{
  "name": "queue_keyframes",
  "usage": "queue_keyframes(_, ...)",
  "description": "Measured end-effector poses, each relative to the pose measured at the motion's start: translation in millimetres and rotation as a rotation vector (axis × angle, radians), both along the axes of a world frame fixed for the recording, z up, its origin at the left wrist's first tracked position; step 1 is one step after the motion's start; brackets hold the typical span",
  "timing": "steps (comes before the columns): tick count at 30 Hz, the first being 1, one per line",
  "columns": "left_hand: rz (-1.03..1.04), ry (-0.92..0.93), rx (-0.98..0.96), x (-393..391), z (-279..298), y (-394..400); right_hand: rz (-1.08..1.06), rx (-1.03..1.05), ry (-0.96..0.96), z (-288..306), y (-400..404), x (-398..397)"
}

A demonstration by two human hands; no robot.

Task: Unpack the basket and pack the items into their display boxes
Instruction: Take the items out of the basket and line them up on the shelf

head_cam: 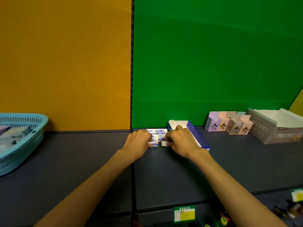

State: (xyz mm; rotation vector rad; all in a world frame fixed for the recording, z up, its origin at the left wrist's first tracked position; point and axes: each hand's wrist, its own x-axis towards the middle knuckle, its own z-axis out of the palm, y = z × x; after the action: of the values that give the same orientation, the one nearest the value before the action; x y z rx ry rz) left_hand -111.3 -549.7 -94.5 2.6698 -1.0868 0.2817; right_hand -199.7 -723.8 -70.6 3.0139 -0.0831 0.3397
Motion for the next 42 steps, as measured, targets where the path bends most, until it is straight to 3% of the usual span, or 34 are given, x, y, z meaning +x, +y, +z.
queue_keyframes(15,0.04,0.051,-0.01,2,-4,-14,0.139,-0.029,0.005,-14,-18,30)
queue_keyframes(23,0.157,-0.02,-0.087,-20,8,3,0.245,0.192,-0.079,-1,-14,17)
queue_keyframes(42,0.604,-0.124,-0.03,-121,53,169,0.671,0.4,-0.137,25,127,1)
